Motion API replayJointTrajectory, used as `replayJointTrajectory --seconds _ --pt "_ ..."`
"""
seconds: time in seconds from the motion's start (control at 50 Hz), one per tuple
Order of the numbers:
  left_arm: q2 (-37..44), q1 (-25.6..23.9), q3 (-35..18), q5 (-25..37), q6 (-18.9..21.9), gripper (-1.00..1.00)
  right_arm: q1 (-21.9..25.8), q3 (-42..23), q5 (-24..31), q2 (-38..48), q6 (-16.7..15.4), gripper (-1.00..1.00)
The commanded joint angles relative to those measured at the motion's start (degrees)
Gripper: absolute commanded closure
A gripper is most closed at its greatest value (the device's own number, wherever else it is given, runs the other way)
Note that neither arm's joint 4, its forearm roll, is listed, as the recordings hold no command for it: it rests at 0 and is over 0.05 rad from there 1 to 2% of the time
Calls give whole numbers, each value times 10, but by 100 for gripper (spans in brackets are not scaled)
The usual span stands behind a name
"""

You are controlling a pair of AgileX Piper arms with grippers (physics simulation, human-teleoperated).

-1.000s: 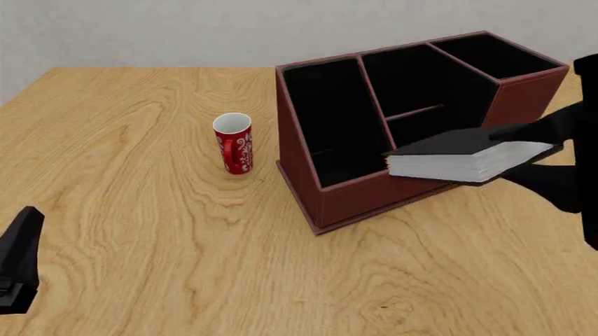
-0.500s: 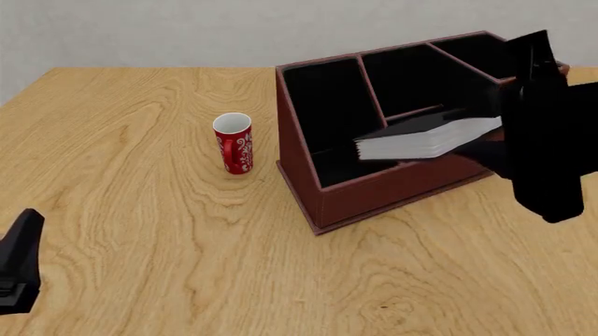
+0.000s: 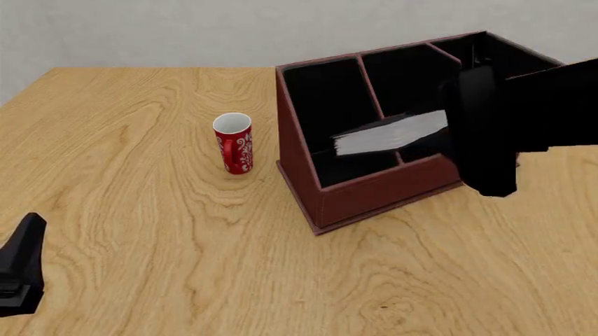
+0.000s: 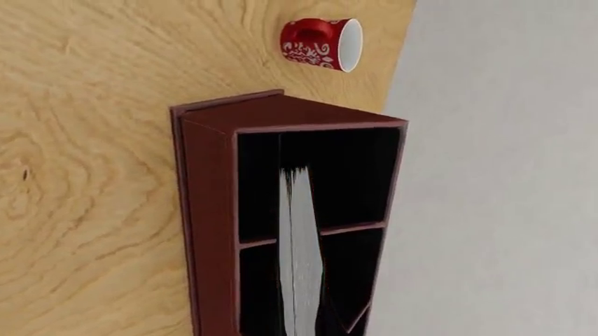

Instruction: Pick up the book and place it in the left compartment of the caddy.

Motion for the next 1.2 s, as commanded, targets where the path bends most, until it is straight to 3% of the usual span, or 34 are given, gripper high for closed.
replayJointTrajectory --seconds 0.02,0.8,1.2 --pt "0 8 3 -1 -1 -100 3 -9 -27 30 20 100" --pt "0 18 -2 7 8 -100 2 21 -85 87 37 100" --pt "0 31 2 7 12 -100 -2 5 -108 131 49 100"
